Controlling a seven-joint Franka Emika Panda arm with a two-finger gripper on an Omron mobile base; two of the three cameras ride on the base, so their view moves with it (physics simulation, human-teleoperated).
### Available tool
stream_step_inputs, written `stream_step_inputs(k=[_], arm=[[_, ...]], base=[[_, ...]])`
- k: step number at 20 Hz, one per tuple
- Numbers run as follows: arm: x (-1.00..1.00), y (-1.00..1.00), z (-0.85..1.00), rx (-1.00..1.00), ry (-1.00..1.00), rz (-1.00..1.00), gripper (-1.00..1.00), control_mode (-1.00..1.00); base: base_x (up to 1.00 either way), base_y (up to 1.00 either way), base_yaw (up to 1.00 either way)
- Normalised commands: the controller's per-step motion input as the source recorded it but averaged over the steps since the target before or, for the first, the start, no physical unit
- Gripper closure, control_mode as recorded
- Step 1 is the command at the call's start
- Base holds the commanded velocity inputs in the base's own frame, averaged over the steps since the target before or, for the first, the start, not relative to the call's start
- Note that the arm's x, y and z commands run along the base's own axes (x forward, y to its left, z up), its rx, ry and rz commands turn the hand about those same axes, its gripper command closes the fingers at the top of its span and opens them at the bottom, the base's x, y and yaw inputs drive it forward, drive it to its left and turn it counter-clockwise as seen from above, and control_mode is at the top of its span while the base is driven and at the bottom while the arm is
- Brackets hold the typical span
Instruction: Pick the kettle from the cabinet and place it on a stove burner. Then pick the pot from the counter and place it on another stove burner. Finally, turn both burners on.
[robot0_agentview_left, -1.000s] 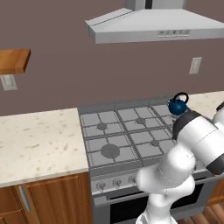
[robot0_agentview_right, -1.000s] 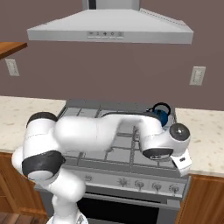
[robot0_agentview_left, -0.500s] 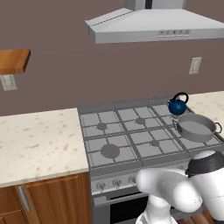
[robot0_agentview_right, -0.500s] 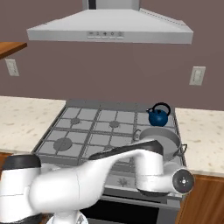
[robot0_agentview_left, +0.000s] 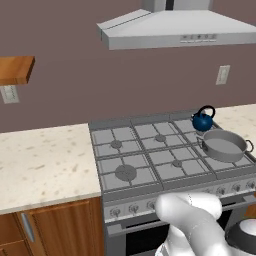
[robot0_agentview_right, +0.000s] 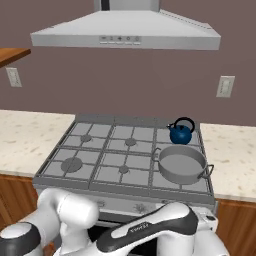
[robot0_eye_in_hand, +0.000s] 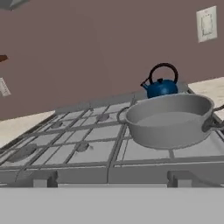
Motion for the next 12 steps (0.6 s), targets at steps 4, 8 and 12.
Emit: stream_step_inputs(k=[4,8,12], arm=[[-0.09,0.57,-0.07,-0.36,-0.47,0.17,-1.00,-1.00],[-0.07,0.45,-0.03,-0.29,-0.37,0.02,-1.00,-1.00],[-0.06,0.18,0.00,-0.13,-0.10,-0.04,-1.00,-1.00]], base=[[0.00,0.00,0.00],[0.00,0.00,0.00],[0.00,0.00,0.00]])
